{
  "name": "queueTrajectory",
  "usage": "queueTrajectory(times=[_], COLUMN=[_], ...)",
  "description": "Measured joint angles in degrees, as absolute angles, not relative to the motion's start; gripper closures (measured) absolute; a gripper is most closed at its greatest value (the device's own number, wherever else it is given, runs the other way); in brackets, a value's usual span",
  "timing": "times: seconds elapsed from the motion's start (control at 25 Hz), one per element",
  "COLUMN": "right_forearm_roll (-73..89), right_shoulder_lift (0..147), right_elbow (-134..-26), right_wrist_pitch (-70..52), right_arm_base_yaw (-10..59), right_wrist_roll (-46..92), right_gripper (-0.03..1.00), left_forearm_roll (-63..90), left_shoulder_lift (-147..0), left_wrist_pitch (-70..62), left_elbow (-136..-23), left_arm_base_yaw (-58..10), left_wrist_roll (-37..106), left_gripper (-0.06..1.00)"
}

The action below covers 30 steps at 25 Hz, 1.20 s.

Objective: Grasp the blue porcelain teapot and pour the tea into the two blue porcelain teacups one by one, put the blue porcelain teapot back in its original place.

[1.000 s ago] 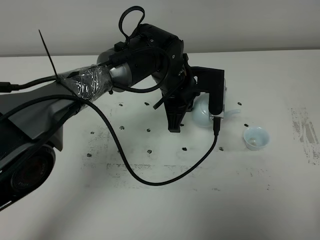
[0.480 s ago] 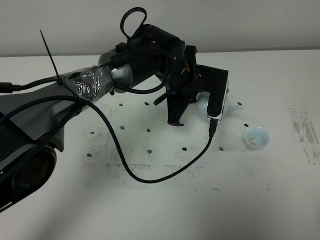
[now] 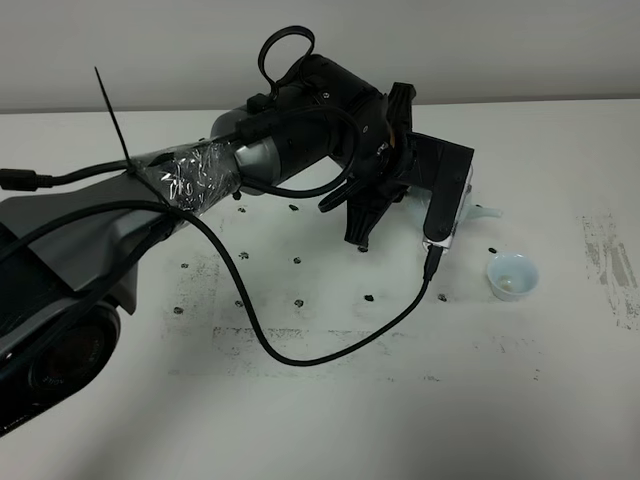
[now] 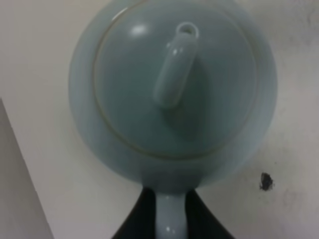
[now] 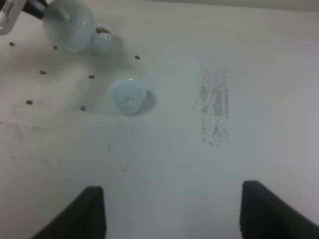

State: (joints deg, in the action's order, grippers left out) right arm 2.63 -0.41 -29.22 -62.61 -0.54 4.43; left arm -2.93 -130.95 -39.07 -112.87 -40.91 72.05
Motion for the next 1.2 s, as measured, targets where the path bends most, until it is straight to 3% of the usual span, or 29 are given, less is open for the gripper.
queueTrajectory(times=[1.2], right_forearm_roll=[2.63], right_shoulder_lift=[-0.41], right_elbow=[-29.22], right_wrist_pitch=[-62.61], right_arm_base_yaw=[-0.54], right_wrist_roll=[4.43], right_gripper=[0.38], left_forearm_roll=[-7.91], left_shoulder_lift=[-131.38], left_wrist_pitch=[-35.6], left_elbow=[-112.86], left_arm_base_yaw=[-43.78], left_wrist_roll=[82.78], left_gripper=[0.91])
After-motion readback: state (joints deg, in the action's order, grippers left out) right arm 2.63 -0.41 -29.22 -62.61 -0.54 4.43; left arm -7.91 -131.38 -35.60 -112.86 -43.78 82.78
